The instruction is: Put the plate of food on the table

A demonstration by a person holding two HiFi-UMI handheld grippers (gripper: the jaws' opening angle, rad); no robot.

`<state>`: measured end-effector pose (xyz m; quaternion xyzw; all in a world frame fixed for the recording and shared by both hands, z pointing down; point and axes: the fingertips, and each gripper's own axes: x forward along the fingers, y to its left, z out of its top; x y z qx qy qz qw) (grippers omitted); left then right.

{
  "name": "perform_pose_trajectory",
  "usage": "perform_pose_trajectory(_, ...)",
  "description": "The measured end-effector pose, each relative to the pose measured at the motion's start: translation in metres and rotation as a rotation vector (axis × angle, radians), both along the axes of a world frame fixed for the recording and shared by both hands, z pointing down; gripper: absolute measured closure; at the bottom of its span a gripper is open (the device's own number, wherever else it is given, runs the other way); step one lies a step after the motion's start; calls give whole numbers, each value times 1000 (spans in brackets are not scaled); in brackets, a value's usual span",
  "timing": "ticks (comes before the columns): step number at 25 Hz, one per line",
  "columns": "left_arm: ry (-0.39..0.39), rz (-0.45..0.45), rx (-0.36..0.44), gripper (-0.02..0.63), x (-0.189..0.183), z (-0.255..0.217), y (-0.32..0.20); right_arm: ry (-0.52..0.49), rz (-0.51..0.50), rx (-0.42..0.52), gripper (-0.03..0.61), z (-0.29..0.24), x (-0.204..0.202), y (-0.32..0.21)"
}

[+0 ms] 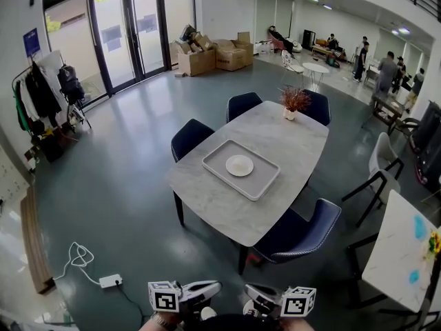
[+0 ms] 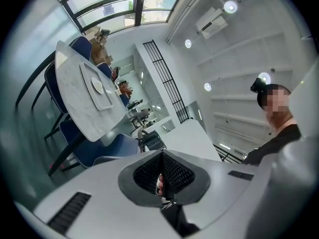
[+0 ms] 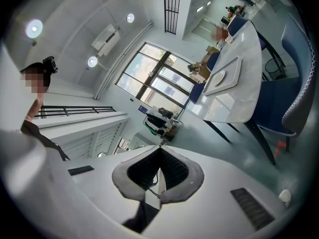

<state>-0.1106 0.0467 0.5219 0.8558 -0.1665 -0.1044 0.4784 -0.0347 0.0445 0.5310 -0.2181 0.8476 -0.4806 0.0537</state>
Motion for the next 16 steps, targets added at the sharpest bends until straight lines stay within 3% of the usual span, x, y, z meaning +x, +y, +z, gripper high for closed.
perform_pose_trajectory(6,-13,30,-2,606,8,7,5,-9,10,-3,568,2,5,0)
perform_pose_trajectory(16,-13,-61,3,606,-16,-5,-19,-5,27,-11,568,3,19,3)
